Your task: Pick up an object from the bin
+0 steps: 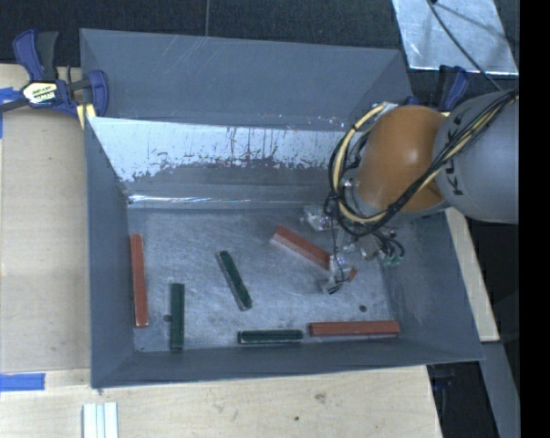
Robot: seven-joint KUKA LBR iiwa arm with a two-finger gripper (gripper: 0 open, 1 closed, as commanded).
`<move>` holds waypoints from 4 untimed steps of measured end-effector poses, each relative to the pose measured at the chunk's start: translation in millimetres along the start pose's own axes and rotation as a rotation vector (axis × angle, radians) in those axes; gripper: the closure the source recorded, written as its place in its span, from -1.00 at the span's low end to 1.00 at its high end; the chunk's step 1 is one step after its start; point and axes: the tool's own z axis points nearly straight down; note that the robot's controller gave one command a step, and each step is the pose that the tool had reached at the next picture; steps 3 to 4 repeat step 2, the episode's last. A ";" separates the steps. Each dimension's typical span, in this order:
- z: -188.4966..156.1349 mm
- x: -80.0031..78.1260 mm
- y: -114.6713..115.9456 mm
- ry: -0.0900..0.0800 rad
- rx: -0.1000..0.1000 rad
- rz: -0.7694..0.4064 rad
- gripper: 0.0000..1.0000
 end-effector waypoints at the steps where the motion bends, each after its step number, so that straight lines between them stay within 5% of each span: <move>1: -2.0 -0.9 -2.1 -0.004 0.002 0.001 1.00; 2: -160.3 -31.2 -1.8 -0.006 0.003 0.028 1.00; 4: -160.3 -31.2 -1.8 -0.006 0.003 0.028 1.00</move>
Offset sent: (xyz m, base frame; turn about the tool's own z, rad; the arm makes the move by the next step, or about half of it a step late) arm 0.0000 0.0000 0.0000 0.0000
